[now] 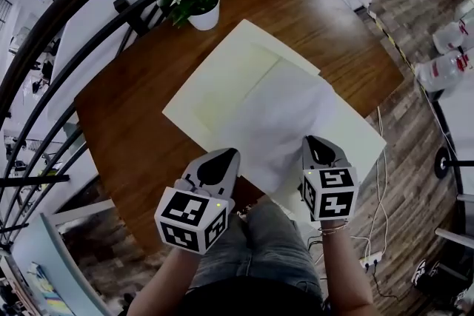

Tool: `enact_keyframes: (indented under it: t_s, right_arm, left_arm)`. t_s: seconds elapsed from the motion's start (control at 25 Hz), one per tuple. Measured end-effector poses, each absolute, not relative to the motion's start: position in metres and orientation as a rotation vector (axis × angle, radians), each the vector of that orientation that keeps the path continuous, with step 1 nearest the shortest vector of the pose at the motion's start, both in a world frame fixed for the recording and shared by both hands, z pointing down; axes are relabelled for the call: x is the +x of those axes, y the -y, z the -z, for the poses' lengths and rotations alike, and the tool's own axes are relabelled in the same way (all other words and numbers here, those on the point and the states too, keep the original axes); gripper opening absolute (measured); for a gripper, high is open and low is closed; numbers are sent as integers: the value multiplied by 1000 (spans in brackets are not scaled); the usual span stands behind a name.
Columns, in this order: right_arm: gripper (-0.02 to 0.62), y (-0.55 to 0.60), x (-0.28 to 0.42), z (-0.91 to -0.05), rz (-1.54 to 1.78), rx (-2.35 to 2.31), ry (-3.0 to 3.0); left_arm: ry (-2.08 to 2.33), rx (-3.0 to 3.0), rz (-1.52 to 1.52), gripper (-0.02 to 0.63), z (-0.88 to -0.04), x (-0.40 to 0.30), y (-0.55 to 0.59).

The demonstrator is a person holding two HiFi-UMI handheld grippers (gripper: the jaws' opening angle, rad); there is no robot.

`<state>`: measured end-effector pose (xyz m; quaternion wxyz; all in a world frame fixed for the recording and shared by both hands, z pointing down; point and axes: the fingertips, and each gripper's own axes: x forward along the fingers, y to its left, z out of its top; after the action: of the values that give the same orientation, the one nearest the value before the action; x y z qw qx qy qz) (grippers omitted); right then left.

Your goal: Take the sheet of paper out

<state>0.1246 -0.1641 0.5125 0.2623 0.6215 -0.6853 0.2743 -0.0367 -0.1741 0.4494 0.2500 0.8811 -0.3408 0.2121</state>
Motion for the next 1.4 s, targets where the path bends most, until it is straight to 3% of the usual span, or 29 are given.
enact_keyframes:
  t_s: [1.4]
  right_arm:
    - [32,93,152,-407,-598,1937,1959]
  left_arm:
    - [926,2563,-433,20,-382,-34,138]
